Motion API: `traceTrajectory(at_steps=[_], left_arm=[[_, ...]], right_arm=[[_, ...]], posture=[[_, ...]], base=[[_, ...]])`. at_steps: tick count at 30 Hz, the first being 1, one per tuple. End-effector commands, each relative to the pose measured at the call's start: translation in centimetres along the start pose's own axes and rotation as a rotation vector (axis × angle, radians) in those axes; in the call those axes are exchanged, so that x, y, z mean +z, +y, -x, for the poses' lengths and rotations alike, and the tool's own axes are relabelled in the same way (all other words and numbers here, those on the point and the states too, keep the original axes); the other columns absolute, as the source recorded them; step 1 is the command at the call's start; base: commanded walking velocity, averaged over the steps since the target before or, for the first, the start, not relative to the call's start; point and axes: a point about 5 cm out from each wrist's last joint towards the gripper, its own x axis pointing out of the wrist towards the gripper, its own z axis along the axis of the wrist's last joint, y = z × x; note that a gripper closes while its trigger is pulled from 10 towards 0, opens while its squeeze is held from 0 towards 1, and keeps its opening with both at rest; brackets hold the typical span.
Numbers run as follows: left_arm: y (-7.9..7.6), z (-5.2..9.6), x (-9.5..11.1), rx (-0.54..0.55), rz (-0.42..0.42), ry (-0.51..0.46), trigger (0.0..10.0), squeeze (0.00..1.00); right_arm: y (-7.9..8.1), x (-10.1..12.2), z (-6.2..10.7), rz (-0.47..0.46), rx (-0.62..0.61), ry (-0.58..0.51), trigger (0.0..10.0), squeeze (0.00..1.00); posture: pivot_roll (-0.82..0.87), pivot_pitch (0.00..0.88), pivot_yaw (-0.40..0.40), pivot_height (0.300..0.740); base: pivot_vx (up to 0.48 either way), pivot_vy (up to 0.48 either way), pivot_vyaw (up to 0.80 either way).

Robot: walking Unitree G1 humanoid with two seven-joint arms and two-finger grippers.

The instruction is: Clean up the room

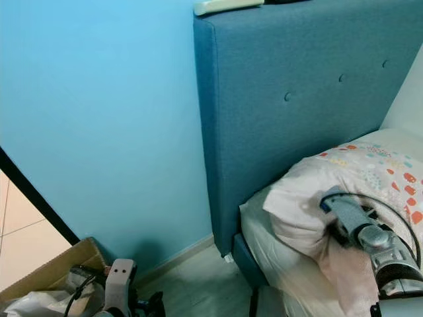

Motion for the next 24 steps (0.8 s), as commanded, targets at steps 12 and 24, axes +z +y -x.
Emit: traceTrajectory(at_steps=[12, 24], left_arm=[[-0.4, -0.8, 1.1, 0.003, -0.003, -0.005, 10.0, 0.00], [-1.0, -1.6, 2.1, 0.004, 0.015, -0.020, 10.0, 0.00]], right_arm=[[1.4, 4.3, 3.3, -0.158, 0.558, -0.312, 10.0, 0.00], [7.8, 2.4, 2.3, -0.179, 0.697, -0.130, 10.0, 0.00]], posture=[[-0.12, 0.006, -0.013, 0.576], [-0.15, 0.000, -0.018, 0.576]], base=[[0.000, 0.000, 0.00], [0.000, 0.000, 0.00]])
